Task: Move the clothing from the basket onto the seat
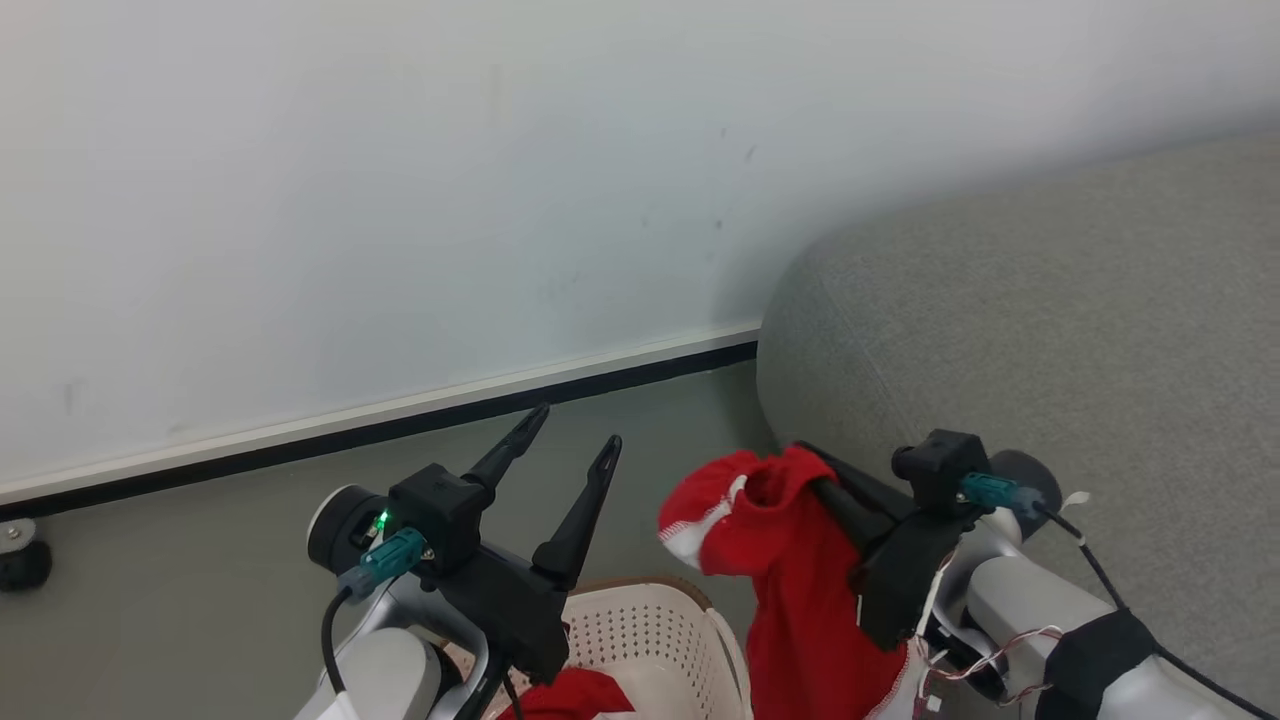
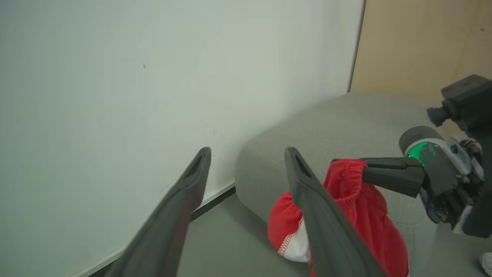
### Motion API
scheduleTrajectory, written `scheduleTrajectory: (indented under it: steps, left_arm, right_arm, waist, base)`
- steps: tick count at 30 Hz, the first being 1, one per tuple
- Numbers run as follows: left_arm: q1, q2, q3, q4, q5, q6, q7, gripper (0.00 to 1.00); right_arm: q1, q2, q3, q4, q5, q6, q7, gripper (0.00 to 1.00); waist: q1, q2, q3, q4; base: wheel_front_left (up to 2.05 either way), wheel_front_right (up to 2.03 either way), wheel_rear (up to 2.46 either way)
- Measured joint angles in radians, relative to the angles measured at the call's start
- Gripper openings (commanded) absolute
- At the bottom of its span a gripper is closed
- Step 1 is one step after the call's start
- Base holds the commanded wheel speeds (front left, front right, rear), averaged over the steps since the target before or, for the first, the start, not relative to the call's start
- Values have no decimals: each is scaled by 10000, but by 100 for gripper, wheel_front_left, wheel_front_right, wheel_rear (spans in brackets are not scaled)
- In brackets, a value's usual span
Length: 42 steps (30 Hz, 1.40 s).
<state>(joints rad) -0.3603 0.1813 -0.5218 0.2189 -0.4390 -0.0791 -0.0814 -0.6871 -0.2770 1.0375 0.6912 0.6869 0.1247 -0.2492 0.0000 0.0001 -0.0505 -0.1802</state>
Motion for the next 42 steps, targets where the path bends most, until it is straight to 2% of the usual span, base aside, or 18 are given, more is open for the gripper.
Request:
scheduleTrajectory:
  steps: [6, 17, 28, 37, 42]
  left_arm:
    - [388, -8, -52, -88, -33, 2, -100, 100]
    - [832, -245, -368, -192, -63, 12, -272, 100]
    - [1007, -633, -788, -226, -23, 12, -343, 100]
    - [698, -642, -955, 13, 19, -12, -268, 100]
    - [555, -537, -926, 54, 38, -13, -265, 100]
  right_arm:
    - [97, -523, -464, -299, 10, -38, 0, 0]
    - [453, -1356, -1124, -1170, -36, -610, 0, 0]
    - [443, -2067, -1751, -2115, -196, -895, -2, 0]
    - [433, -2257, -2247, -2734, -272, -1156, -2, 0]
    - [227, -2290, -2445, -2951, -320, -1164, -2, 0]
  waist:
    - [0, 0, 25, -559]
    - [0, 0, 127, -1850]
    - [-1, 0, 425, -3196]
    - [0, 0, 1079, -3629]
    - [0, 0, 1350, -3696]
  base:
    - [0, 0, 0]
    - [0, 0, 0]
    - [0, 0, 0]
    - [0, 0, 0]
    - [0, 0, 0]
